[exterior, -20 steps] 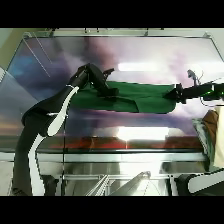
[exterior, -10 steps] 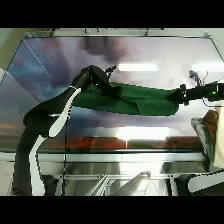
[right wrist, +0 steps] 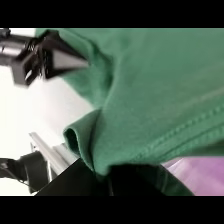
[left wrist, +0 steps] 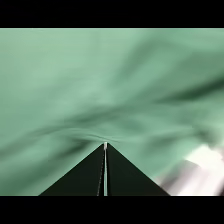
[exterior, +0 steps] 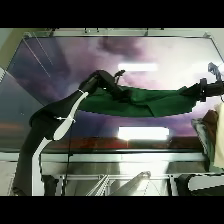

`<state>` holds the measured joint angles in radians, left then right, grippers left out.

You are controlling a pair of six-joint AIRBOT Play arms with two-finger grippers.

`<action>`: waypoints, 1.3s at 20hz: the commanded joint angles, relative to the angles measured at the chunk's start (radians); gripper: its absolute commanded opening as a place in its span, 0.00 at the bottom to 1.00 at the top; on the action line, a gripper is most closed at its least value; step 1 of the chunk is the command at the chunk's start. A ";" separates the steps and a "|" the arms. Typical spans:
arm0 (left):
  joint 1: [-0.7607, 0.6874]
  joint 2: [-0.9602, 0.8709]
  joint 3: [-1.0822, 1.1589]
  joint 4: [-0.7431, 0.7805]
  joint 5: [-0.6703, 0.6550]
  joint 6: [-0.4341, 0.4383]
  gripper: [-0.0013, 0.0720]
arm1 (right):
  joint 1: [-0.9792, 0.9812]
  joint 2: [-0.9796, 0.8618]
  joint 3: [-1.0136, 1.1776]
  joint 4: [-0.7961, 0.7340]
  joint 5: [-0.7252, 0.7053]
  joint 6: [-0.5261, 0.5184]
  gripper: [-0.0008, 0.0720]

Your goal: Fold the shirts.

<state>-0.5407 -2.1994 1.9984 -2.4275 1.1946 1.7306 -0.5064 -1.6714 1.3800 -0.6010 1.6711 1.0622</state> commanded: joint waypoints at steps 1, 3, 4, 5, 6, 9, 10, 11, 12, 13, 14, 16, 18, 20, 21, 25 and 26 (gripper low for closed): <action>-0.047 0.011 0.096 -0.114 0.045 0.039 0.05 | 0.020 0.024 0.010 0.100 0.048 0.012 0.04; -0.021 0.079 0.109 -0.113 0.116 0.072 0.05 | 0.068 0.050 0.011 0.233 0.061 0.012 0.04; 0.011 0.135 0.100 -0.112 0.166 0.100 0.05 | 0.112 0.065 0.021 0.279 0.047 0.013 0.04; 0.056 0.208 0.063 -0.111 0.191 0.118 0.05 | 0.168 0.073 0.038 0.299 0.018 0.015 0.04; 0.108 0.280 0.016 -0.106 0.203 0.133 0.05 | 0.248 0.078 0.060 0.299 -0.037 0.031 0.04; 0.298 0.454 -0.108 -0.103 0.285 0.138 0.05 | 0.533 0.046 0.129 0.290 -0.302 0.039 0.04; 0.357 0.492 -0.148 -0.103 0.316 0.139 0.05 | 0.620 0.013 0.158 0.279 -0.399 0.047 0.04; 0.415 0.529 -0.200 -0.103 0.330 0.140 0.05 | 0.705 -0.038 0.192 0.276 -0.481 0.063 0.04; 0.468 0.568 -0.264 -0.103 0.329 0.151 0.05 | 0.784 -0.101 0.231 0.276 -0.548 0.076 0.04; 0.513 0.603 -0.330 -0.103 0.327 0.180 0.05 | 0.852 -0.171 0.272 0.272 -0.599 0.094 0.04; 0.549 0.631 -0.391 -0.104 0.326 0.192 0.05 | 0.917 -0.256 0.326 0.272 -0.639 0.105 0.04; 0.603 0.679 -0.515 -0.105 0.315 0.235 0.05 | 1.019 -0.427 0.445 0.273 -0.679 0.105 0.21; 0.635 0.709 -0.620 -0.106 0.300 0.264 0.05 | 1.064 -0.547 0.545 0.273 -0.621 0.142 0.60; 0.652 0.717 -0.689 -0.108 0.298 0.292 0.05 | 1.052 -0.568 0.577 0.286 -0.512 0.165 0.44; 0.656 0.717 -0.714 -0.112 0.294 0.298 0.05 | 1.035 -0.552 0.581 0.288 -0.448 0.165 0.44; 0.657 0.717 -0.781 -0.114 0.269 0.334 0.05 | 0.896 -0.399 0.581 0.206 -0.276 0.214 0.42; 0.657 0.717 -0.784 -0.114 0.269 0.338 0.05 | 0.843 -0.352 0.581 0.156 -0.241 0.247 0.42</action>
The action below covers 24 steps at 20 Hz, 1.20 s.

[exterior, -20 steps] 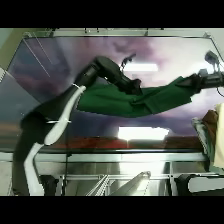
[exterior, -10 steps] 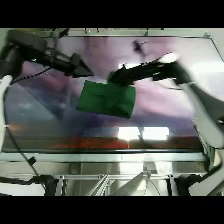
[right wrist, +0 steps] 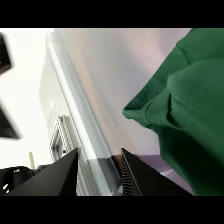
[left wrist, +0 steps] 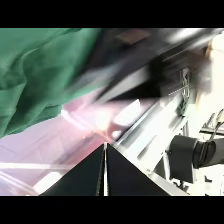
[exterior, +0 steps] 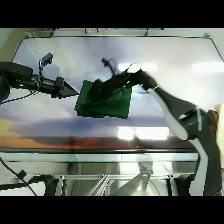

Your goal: Fold the shirts.

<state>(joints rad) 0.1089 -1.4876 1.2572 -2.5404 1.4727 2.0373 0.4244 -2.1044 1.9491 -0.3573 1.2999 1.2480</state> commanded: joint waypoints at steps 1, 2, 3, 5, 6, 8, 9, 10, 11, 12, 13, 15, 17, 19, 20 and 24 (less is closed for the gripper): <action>0.007 0.005 -0.041 -0.002 -0.006 0.031 0.05 | -0.146 0.126 0.012 -0.140 0.167 0.095 0.42; 0.007 0.005 -0.041 -0.002 -0.005 0.031 0.05 | -0.201 0.165 0.011 -0.195 0.196 0.126 0.42; 0.007 0.005 -0.041 -0.001 -0.006 0.031 0.05 | -0.256 0.201 0.011 -0.274 0.221 0.170 0.42; 0.007 0.005 -0.041 -0.001 -0.004 0.031 0.05 | -0.326 0.260 -0.015 -0.449 0.247 0.235 0.42; 0.007 0.005 -0.041 0.000 0.001 0.031 0.05 | -0.347 0.293 -0.061 -0.537 0.242 0.261 0.42; 0.007 0.005 -0.041 -0.001 0.033 0.032 0.05 | -0.365 0.346 -0.201 -0.654 0.181 0.287 0.55; 0.007 0.005 -0.041 -0.001 0.050 0.035 0.05 | -0.364 0.365 -0.293 -0.673 0.121 0.306 0.81; 0.007 0.005 -0.041 -0.001 0.058 0.041 0.05 | -0.362 0.372 -0.379 -0.659 0.057 0.313 0.89; 0.007 0.005 -0.041 -0.001 0.058 0.042 0.05 | -0.358 0.370 -0.466 -0.608 -0.010 0.312 0.89; 0.007 0.005 -0.041 -0.001 0.057 0.042 0.05 | -0.350 0.364 -0.549 -0.531 -0.087 0.298 0.89; 0.007 0.005 -0.041 -0.001 0.057 0.041 0.05 | -0.343 0.357 -0.613 -0.455 -0.155 0.268 0.89; 0.007 0.005 -0.041 -0.001 0.058 0.041 0.05 | -0.324 0.338 -0.698 -0.318 -0.256 0.194 0.89; 0.007 0.005 -0.041 -0.001 0.058 0.041 0.05 | -0.292 0.311 -0.717 -0.250 -0.299 0.168 0.89; 0.007 0.005 -0.041 -0.001 0.057 0.041 0.05 | -0.245 0.283 -0.717 -0.230 -0.352 0.161 0.89; 0.007 0.005 -0.041 -0.001 0.057 0.041 0.05 | -0.219 0.270 -0.717 -0.222 -0.383 0.161 0.88; 0.007 0.005 -0.041 -0.001 0.058 0.041 0.05 | -0.147 0.238 -0.716 -0.069 -0.447 0.096 0.65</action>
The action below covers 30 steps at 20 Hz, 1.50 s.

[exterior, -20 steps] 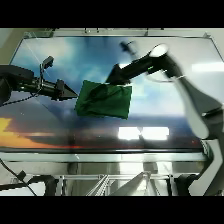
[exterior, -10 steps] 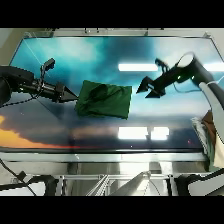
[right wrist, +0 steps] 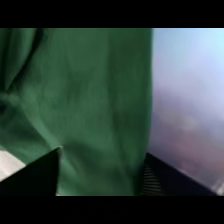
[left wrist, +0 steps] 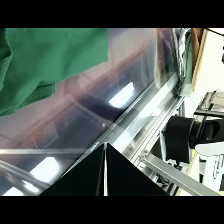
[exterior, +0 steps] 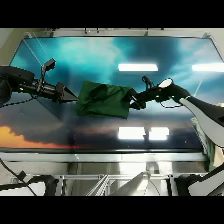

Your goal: Fold the shirts.

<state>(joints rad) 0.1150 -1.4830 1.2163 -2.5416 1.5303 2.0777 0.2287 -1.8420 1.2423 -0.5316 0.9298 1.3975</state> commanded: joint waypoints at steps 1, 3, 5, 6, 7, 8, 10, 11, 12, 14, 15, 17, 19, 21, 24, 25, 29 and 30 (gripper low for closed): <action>0.001 0.000 0.000 0.000 0.001 0.001 0.05 | 0.058 -0.029 -0.009 0.134 -0.081 -0.064 0.56; 0.001 0.000 0.000 0.000 0.011 0.001 0.05 | 0.060 -0.023 -0.008 0.156 -0.056 -0.085 0.05; 0.001 0.000 0.000 0.001 0.024 0.001 0.05 | 0.050 0.022 -0.009 0.148 -0.013 -0.085 0.04; 0.001 0.000 0.000 0.001 0.027 0.001 0.05 | 0.035 0.069 -0.008 0.148 0.018 -0.082 0.04; 0.001 0.000 0.000 0.001 0.031 0.002 0.05 | 0.008 0.122 0.000 0.145 0.065 -0.072 0.04; 0.001 0.000 0.000 0.002 0.034 0.002 0.05 | -0.037 0.185 0.027 0.122 0.131 -0.041 0.04; 0.001 0.000 0.000 0.002 0.034 0.013 0.05 | -0.159 0.308 0.122 0.026 0.227 0.053 0.04; 0.001 0.000 0.000 0.002 0.034 0.018 0.05 | -0.230 0.357 0.179 -0.019 0.239 0.100 0.04; 0.001 0.000 0.000 0.002 0.034 0.018 0.05 | -0.309 0.392 0.238 -0.053 0.238 0.131 0.04; 0.001 0.000 0.000 0.002 0.034 0.019 0.05 | -0.494 0.423 0.344 -0.069 0.243 0.171 0.04; 0.001 0.000 0.000 0.002 0.034 0.019 0.05 | -0.576 0.428 0.378 -0.068 0.260 0.180 0.04; 0.000 0.000 0.000 0.002 0.034 0.019 0.05 | -0.732 0.465 0.402 -0.069 0.312 0.208 0.04; 0.000 0.000 0.000 0.002 0.032 0.021 0.05 | -0.870 0.527 0.401 -0.188 0.406 0.269 0.04; 0.000 0.000 0.000 0.002 0.033 0.036 0.05 | -0.977 0.609 0.388 -0.535 0.604 0.377 0.04; -0.006 0.000 0.000 0.002 0.032 0.048 0.05 | -1.088 0.785 0.216 -0.946 0.758 0.436 0.04; -0.014 0.000 0.000 0.002 0.032 0.054 0.05 | -1.144 0.858 0.127 -1.011 0.752 0.449 0.04; -0.064 0.000 0.000 0.003 0.023 0.056 0.05 | -1.408 1.091 -0.251 -1.148 0.678 0.430 0.04; -0.077 0.000 0.000 0.003 0.023 0.068 0.05 | -1.469 1.132 -0.340 -1.141 0.634 0.416 0.04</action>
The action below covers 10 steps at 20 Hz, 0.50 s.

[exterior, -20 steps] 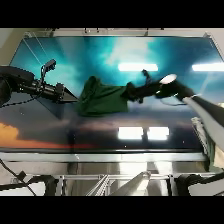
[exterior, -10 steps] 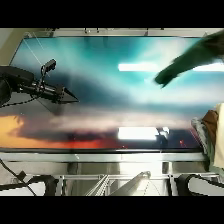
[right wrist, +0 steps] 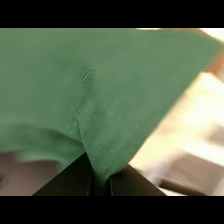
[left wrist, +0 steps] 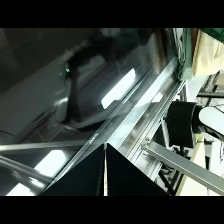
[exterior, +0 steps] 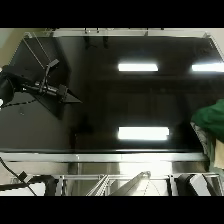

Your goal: Fold the shirts.

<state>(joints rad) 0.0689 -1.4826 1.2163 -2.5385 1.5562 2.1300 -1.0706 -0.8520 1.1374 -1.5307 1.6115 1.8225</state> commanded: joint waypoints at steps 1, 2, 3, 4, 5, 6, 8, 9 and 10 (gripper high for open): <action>-0.045 -0.001 0.000 0.000 -0.003 0.025 0.05 | -0.220 0.173 -0.315 -0.117 -0.097 -0.042 0.04; -0.056 -0.001 0.000 0.000 -0.003 0.025 0.05 | -0.240 0.188 -0.371 -0.074 -0.138 -0.042 0.04; -0.066 -0.001 0.000 0.000 -0.003 0.025 0.05 | -0.244 0.190 -0.411 -0.034 -0.163 -0.042 0.04; -0.075 -0.001 0.000 0.003 -0.001 0.025 0.05 | -0.241 0.185 -0.434 -0.023 -0.176 -0.043 0.04; -0.080 -0.001 0.000 0.004 0.000 0.025 0.05 | -0.241 0.176 -0.450 -0.008 -0.175 -0.043 0.05; -0.084 -0.001 0.000 0.004 -0.003 0.025 0.05 | -0.241 0.161 -0.455 0.000 -0.170 -0.042 0.14; -0.084 -0.001 0.000 0.004 -0.002 0.025 0.05 | -0.241 0.142 -0.451 -0.001 -0.137 -0.051 0.97; -0.084 -0.001 0.000 0.004 0.000 0.025 0.05 | -0.241 0.136 -0.442 0.000 -0.125 -0.068 0.97; -0.084 -0.001 0.000 0.003 0.001 0.025 0.05 | -0.241 0.132 -0.427 0.000 -0.112 -0.074 0.97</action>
<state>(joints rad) -0.0097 -1.4826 1.2163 -2.5343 1.5536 2.1525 -1.3025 -0.7094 0.7151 -1.5429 1.4757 1.7718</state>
